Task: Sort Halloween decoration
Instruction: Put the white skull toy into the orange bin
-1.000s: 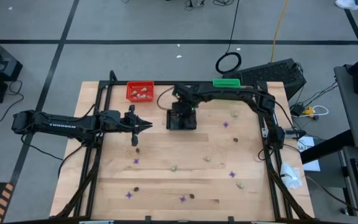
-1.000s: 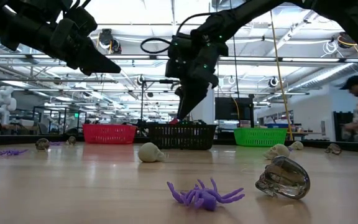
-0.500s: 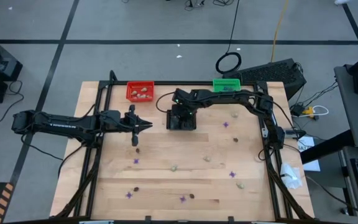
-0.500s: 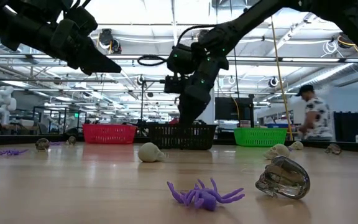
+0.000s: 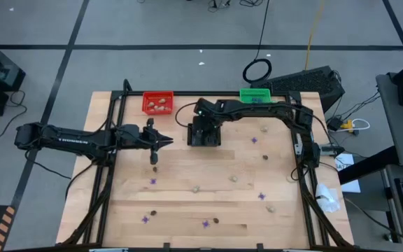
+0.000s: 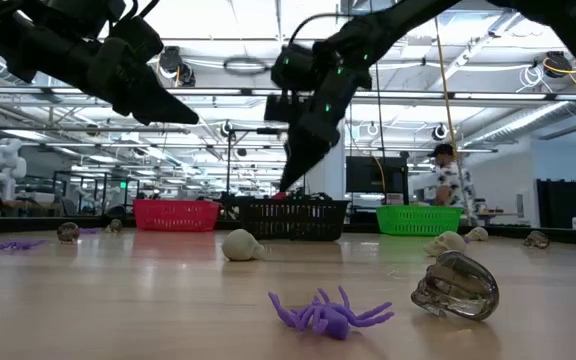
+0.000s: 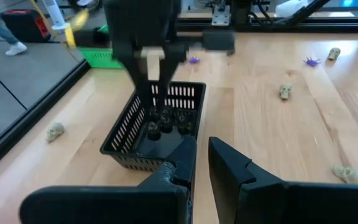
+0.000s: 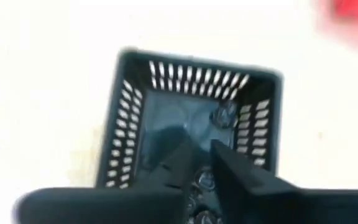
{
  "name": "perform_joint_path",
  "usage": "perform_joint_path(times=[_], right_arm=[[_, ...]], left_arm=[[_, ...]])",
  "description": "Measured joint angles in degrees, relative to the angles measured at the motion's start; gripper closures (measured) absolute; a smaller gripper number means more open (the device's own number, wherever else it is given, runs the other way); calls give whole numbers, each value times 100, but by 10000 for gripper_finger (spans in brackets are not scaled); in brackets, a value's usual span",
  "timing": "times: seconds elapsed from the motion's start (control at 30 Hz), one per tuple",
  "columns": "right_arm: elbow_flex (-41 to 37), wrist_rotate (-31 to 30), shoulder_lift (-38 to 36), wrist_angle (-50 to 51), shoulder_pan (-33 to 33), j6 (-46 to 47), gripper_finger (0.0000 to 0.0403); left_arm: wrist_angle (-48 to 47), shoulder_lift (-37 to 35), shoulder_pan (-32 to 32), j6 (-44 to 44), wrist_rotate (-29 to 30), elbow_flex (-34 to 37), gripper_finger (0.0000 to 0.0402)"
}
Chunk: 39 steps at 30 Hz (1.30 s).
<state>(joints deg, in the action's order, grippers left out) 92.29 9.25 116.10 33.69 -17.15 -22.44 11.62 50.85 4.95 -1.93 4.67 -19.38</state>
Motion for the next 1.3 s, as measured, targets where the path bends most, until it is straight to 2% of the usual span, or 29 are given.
perform_joint_path(times=[0.1, 0.3, 0.47, 0.63, 0.83, 1.07, 1.3], right_arm=[[-414, 205, -381, -651, -2, -76, 393], [-2384, 249, -1406, -3103, 6, 577, 401], [-3872, -294, -2382, -4193, 62, 1360, 402], [-4871, -845, -3264, -4683, 286, 1686, 402], [-5370, -1544, -3951, -4706, 455, 1714, 402], [-5414, -1549, -4296, -4678, 452, 1651, 403], [-5411, -1702, -4455, -4756, 452, 1596, 403]], left_arm=[[-23, 44, -32, -12, 4, 0, 366], [183, 269, -165, -40, 9, 1, 366], [208, 852, -415, -145, 15, -269, 366], [199, 1779, -788, -179, 18, -779, 366], [188, 2791, -1362, 213, 41, -1380, 366], [-460, 3506, -2088, 1387, 54, -2108, 366], [-1117, 4245, -2685, 2375, 538, -2953, 366]])
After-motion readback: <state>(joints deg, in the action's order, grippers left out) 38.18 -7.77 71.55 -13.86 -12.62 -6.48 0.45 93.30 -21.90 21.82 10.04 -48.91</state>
